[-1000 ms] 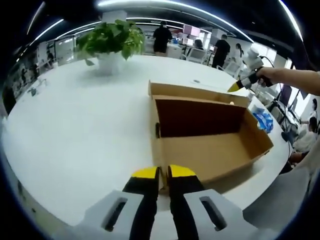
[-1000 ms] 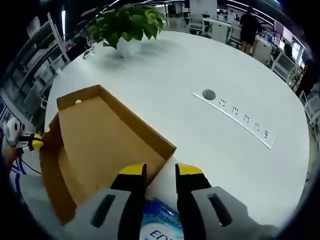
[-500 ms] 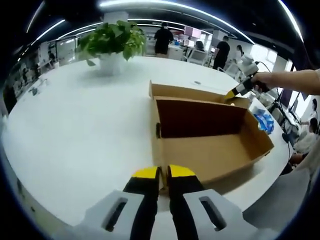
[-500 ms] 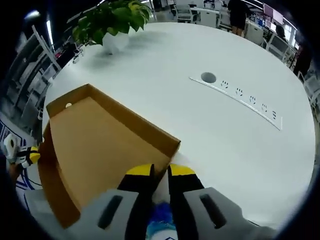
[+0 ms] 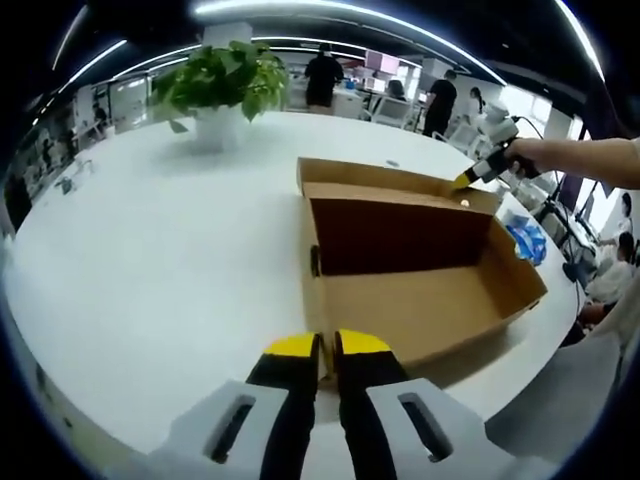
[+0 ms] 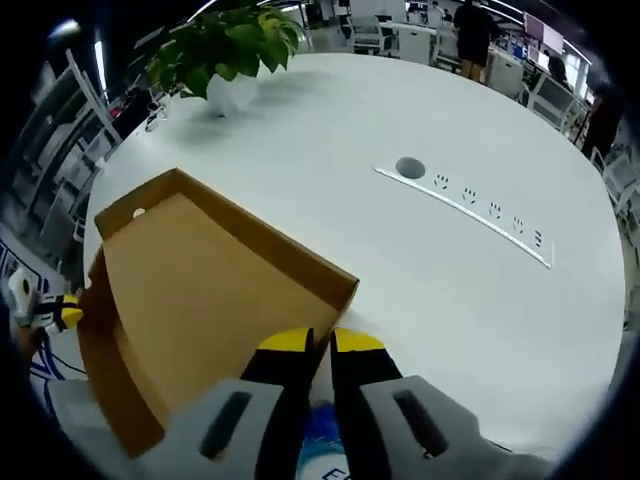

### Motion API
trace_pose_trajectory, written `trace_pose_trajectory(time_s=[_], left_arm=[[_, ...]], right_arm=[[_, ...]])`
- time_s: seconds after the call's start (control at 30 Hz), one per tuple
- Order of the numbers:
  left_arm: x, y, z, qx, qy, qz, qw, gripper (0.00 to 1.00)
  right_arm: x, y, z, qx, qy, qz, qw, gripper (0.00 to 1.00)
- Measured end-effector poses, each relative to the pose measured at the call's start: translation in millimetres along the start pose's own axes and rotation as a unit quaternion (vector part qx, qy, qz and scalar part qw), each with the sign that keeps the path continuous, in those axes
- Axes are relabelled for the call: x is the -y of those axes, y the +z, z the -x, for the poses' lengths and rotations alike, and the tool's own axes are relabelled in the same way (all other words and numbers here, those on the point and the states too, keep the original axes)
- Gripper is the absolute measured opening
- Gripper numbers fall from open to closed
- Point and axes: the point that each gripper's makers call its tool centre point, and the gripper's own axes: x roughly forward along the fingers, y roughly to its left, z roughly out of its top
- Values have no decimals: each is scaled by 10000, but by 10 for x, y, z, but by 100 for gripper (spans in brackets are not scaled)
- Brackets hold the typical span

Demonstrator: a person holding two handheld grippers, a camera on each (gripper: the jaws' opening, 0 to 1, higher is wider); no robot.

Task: Operate the shoe box by opening the lid, removing the specified soft item, and placing it in the target area until the item is outside and the box remains undamaged.

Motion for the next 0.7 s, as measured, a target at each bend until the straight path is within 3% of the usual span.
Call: trace_pose_trajectory(time_s=[0.7], left_arm=[[0, -5, 11, 24, -5, 5, 10000, 3]], right_arm=[[-112, 255, 464, 689, -8, 229, 9974, 2]])
